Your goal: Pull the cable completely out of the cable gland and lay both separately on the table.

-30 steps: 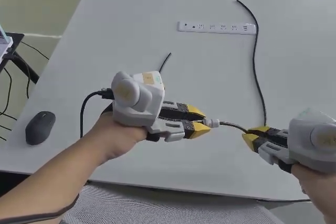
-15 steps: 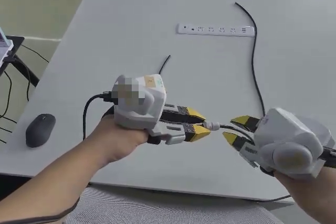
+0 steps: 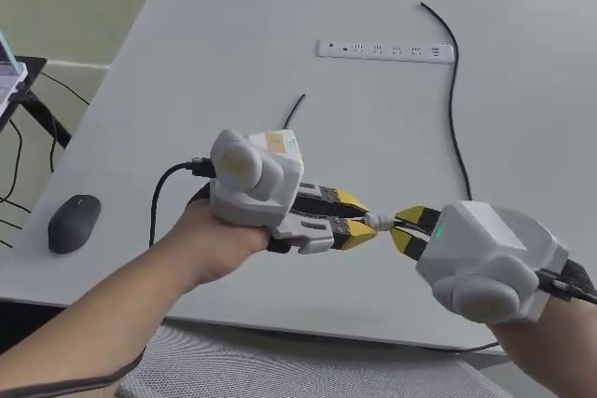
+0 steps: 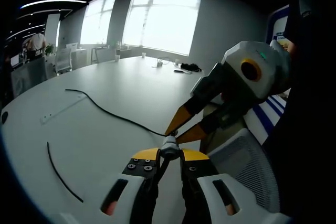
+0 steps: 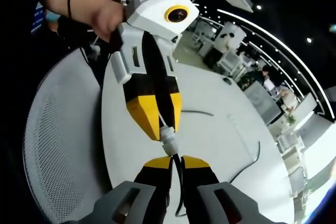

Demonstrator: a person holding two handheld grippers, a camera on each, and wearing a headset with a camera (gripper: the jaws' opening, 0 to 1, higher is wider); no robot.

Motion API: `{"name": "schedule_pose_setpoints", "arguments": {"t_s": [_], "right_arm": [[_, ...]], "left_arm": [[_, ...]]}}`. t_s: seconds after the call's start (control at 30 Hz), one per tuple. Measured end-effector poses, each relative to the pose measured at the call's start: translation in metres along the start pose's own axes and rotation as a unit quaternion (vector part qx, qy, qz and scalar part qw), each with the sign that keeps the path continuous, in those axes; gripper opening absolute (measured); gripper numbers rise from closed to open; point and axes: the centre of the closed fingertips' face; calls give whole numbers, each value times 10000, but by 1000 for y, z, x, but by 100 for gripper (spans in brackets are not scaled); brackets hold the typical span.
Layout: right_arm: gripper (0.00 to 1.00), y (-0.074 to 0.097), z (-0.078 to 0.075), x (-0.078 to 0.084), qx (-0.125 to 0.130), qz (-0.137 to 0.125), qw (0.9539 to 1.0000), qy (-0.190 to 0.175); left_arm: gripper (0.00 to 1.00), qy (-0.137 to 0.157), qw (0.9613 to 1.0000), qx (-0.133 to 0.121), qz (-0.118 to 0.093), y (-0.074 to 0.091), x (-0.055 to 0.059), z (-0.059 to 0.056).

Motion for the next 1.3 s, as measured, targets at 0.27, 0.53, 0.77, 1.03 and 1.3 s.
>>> {"name": "schedule_pose_setpoints", "arguments": {"t_s": [0.27, 0.53, 0.77, 1.03, 1.3], "right_arm": [[0, 0, 0, 3, -124, -24, 9995, -286], [0, -2, -3, 11, -230, 6, 9973, -700], [0, -5, -12, 27, -251, 97, 9920, -1231], [0, -10, -20, 48, -369, 89, 9758, -2152], [0, -17, -22, 71, -398, 154, 9578, -2841]], "left_arm": [[15, -62, 10000, 1, 6, -1, 0, -1], [15, -65, 10000, 10, 9, -1, 0, 0], [15, -64, 10000, 7, -19, -1, -2, 0], [15, -70, 10000, 22, -39, -3, -4, -2], [15, -63, 10000, -17, -69, -3, -6, -1]]}}
Point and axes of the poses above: the centre of the closed fingertips' face, and the gripper's own axes: y roughly backward along the fingers, z roughly to its left, x roughly out of its underside, and after that the axes turned 13 degrees about z, right-handed
